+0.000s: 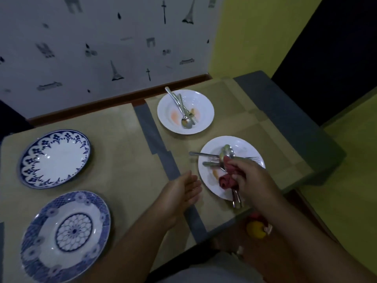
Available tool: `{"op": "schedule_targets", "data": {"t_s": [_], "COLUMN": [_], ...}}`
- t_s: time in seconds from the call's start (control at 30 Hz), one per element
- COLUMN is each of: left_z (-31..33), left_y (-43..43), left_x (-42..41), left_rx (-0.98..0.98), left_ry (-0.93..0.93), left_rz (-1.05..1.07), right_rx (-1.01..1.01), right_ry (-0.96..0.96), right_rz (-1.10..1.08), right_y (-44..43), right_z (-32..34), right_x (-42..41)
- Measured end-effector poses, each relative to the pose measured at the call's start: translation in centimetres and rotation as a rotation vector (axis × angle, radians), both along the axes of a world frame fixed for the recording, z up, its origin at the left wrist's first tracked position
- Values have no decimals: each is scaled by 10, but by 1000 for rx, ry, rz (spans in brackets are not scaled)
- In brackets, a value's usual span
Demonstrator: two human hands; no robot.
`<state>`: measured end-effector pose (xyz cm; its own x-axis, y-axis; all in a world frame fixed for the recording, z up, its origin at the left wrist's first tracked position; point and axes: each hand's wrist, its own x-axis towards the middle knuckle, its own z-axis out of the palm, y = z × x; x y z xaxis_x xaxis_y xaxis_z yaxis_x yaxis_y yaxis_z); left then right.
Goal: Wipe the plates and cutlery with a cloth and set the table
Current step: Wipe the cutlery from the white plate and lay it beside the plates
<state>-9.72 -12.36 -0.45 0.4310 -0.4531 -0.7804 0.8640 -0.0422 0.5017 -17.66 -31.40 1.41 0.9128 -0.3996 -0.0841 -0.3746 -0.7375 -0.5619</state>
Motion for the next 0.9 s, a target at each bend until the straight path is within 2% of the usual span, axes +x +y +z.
{"op": "schedule_targets", "data": {"t_s": [0.1,0.27,0.37,0.53,0.7,0.9], "left_z": [-1,-9,-15,-25,-35,-45], "left_y": [-37,-89,-112,-131,-142,-146], "left_x": [-12,-23,-25,-26,-25,-19], "left_rx": [76,372,475,618,756,802], "left_ry": [-67,-411,-516,-588,-658,-639], "left_rz": [-60,-215,-241,-253,-340,-340], "right_rx": [-12,20,43,99,126,155], "right_ry": [-8,14,17,57,12,-13], "right_rz": [10,34,78,129,220,269], "right_y": [-46,-93,-109,-125,-131,-135], "right_z": [-6,-15,-21,-25,-31,-38], "right_x": [-11,-16,-13,-6,-2,4]}}
